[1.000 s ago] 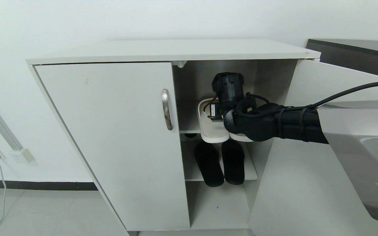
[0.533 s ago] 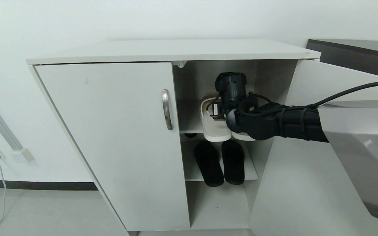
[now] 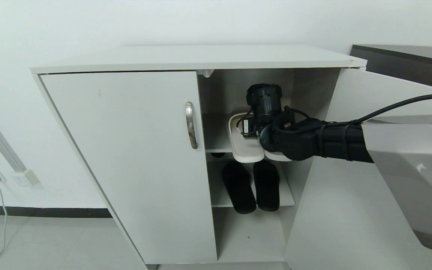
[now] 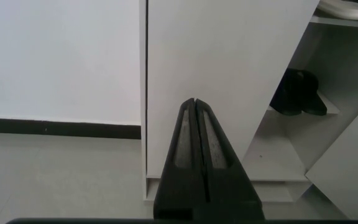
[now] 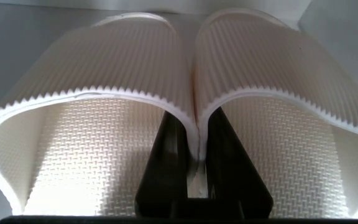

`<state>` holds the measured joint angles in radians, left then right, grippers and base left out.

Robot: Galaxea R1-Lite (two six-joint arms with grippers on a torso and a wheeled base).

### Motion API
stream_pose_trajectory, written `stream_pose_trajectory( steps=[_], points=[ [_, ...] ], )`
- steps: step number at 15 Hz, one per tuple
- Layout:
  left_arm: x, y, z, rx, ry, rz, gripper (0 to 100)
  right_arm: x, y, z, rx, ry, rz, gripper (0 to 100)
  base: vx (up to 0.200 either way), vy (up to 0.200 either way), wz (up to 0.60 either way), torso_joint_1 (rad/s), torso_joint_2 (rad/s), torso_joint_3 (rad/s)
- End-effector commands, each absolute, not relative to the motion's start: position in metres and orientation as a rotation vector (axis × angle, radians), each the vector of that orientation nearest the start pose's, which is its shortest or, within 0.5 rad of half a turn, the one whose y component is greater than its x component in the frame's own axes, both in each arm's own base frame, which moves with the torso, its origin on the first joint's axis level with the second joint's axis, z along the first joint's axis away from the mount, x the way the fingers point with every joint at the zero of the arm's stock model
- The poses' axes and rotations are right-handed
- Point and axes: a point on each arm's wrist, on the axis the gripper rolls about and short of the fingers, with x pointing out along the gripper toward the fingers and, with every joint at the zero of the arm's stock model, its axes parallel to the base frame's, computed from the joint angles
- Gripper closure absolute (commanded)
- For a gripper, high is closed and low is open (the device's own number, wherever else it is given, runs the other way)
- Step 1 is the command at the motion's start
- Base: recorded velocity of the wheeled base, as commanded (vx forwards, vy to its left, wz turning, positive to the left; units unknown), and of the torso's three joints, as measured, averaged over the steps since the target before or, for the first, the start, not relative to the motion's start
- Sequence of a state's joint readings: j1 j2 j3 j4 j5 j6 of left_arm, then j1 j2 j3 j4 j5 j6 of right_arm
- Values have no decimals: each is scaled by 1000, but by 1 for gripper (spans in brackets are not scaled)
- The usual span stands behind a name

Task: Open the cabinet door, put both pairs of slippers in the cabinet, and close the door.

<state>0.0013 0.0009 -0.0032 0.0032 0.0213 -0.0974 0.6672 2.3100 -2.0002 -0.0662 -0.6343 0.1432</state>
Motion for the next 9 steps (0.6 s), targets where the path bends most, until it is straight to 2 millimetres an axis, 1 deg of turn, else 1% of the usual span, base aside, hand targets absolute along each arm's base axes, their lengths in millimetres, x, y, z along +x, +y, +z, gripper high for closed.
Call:
stream_pose_trajectory(
  steps=[1, 9],
  points=[
    [-23, 0, 76, -98, 0, 23, 100, 393, 287, 217, -2, 193, 12, 100, 0, 0, 0, 0, 0, 0],
    [-23, 0, 76, -98, 0, 23, 100, 395, 285, 217, -8, 196, 3, 100, 0, 0, 0, 0, 0, 0]
  ],
)
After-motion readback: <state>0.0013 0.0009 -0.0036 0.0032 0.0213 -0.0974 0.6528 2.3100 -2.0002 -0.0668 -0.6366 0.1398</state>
